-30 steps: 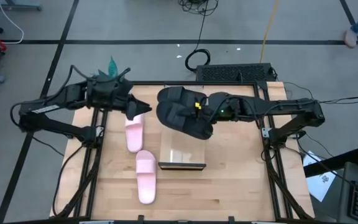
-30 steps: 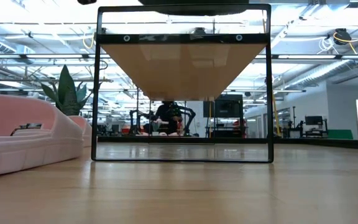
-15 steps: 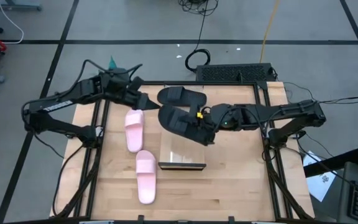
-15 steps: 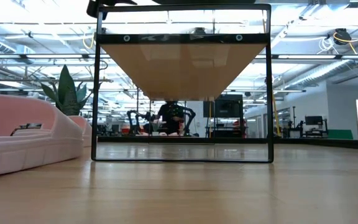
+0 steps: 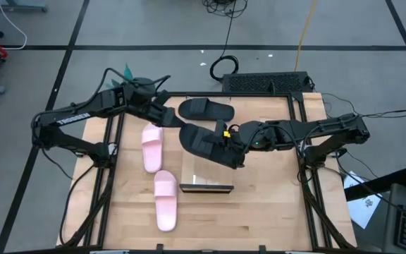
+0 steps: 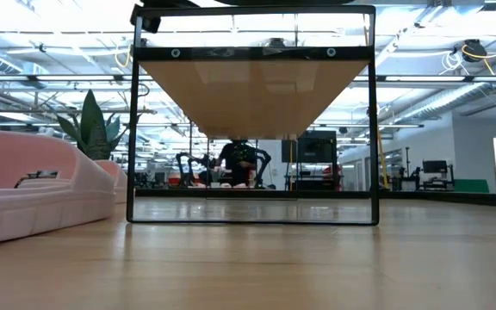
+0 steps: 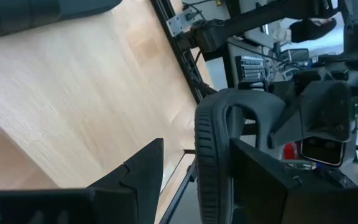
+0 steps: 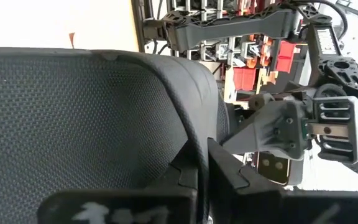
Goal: Pick and place slides into the shelf
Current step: Put the black slide slipper on the shelf
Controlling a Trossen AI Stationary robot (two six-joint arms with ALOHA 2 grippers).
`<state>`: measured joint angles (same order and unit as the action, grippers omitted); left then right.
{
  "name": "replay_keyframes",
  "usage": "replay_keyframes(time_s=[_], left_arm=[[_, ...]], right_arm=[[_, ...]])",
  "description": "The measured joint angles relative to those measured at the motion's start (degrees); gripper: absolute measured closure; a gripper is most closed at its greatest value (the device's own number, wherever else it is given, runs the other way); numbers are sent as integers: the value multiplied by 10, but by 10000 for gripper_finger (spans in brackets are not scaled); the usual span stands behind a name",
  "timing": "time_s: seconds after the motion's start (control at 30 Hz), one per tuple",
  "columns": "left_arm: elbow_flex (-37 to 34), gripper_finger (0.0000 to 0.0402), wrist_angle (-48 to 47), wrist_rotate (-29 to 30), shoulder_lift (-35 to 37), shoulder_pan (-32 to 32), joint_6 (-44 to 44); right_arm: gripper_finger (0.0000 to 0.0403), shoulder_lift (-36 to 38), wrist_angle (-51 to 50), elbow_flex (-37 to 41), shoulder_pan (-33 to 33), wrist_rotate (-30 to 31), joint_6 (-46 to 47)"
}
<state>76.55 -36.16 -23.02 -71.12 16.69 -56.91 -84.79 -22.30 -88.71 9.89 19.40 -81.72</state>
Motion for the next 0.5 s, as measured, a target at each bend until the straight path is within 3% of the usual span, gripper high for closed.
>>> replay_keyframes(time_s=[0.23, 0.5], left_arm=[[0, 224, -1, -15, -9, 0, 8], [1, 311, 9, -27, -21, 2, 27]], right_arm=[[403, 0, 5, 0, 0, 0, 0], [403, -1, 21, 1, -1, 0, 1]])
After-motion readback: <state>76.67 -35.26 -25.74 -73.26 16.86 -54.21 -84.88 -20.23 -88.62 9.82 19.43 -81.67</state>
